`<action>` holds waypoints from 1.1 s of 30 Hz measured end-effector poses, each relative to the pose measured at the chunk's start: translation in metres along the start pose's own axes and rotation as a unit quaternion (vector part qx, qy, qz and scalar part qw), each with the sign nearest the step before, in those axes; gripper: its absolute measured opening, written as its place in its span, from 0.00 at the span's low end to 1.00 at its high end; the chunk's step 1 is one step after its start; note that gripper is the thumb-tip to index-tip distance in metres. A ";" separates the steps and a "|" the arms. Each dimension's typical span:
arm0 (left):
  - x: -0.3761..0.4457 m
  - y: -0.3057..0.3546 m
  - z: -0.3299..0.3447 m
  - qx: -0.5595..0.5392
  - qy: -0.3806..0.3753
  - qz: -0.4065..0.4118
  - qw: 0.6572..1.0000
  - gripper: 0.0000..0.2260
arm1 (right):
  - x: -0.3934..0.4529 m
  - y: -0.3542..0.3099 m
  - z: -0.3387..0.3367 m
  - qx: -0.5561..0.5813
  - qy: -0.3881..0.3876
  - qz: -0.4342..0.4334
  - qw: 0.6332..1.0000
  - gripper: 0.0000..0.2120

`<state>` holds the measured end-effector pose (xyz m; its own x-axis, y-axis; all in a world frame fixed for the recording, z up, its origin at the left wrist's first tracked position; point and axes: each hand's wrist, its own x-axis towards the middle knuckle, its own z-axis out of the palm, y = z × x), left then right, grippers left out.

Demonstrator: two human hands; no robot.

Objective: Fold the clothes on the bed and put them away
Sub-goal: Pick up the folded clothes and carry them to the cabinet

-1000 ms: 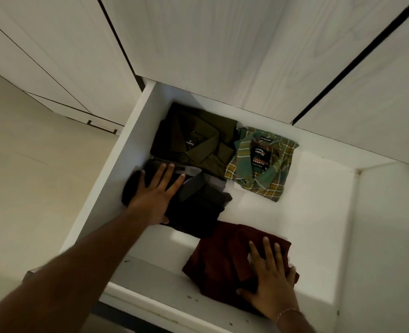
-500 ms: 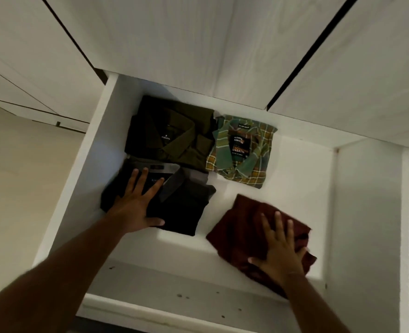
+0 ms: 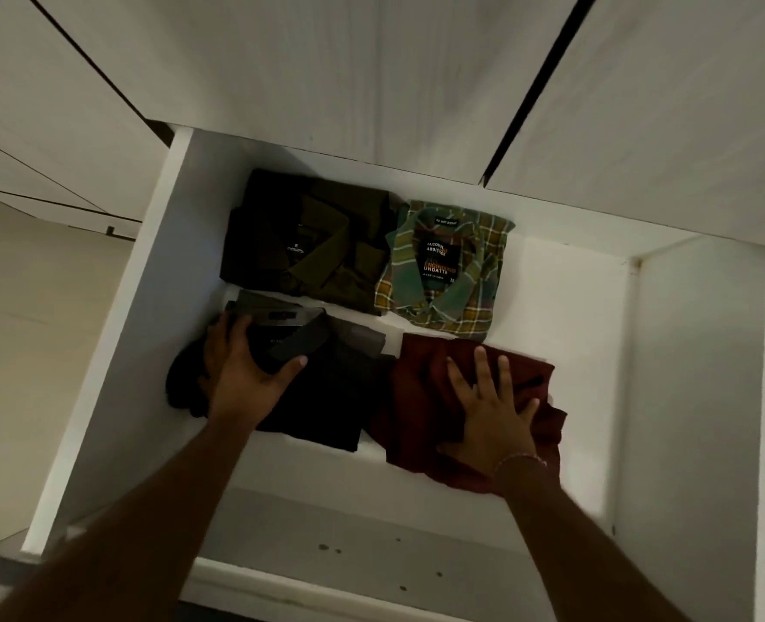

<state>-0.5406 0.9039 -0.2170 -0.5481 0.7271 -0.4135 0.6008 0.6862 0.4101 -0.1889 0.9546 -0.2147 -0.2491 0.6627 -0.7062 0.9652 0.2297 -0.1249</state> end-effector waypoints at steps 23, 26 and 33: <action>-0.010 -0.011 -0.033 0.154 -0.115 0.113 0.975 0.57 | -0.035 -0.051 -0.026 0.115 0.089 0.013 0.989 0.52; -0.054 -0.002 -0.068 0.140 -0.051 0.121 0.981 0.51 | -0.063 -0.097 -0.039 0.160 0.156 -0.022 0.975 0.45; -0.186 -0.017 -0.139 -0.098 0.115 0.122 0.981 0.37 | -0.136 -0.214 -0.053 0.104 0.177 -0.323 0.924 0.39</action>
<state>-0.5301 0.7607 -0.0339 -0.5319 0.8410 -0.0989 0.6193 0.4660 0.6319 -0.3657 0.8533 -0.0553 -0.7530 0.6353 -0.1714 0.5922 0.5408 -0.5974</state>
